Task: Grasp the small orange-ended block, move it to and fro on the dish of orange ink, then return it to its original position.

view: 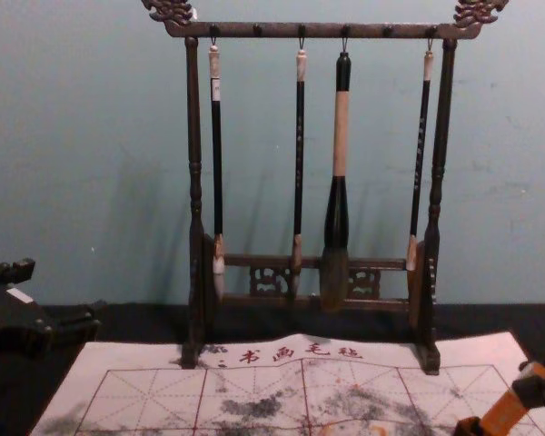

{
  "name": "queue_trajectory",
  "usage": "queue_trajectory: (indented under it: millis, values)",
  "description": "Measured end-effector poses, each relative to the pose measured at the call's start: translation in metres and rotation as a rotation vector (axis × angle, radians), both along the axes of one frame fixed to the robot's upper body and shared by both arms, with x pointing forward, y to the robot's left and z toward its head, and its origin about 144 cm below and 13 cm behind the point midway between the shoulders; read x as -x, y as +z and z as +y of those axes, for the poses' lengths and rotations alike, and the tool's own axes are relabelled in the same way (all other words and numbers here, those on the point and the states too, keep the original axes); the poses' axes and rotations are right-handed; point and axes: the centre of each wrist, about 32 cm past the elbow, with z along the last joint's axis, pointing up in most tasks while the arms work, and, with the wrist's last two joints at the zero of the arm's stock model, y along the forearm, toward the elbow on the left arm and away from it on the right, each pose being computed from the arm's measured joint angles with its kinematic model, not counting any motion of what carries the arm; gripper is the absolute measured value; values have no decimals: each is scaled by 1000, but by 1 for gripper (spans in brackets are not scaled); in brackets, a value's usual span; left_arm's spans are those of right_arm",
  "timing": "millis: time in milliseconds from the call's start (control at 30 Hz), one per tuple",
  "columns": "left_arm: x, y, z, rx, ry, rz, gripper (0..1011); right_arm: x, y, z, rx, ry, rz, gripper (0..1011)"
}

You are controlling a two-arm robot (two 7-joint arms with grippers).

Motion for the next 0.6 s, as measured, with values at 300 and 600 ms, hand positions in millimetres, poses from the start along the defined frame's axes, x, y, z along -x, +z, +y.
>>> queue_trajectory:
  millis: [300,600]
  values:
    - [0,0,0,0,0,0,1002,-3,-4,-1,-4,8,13,111]
    - [0,0,0,0,0,0,1001,-5,-7,0,-13,7,15,111]
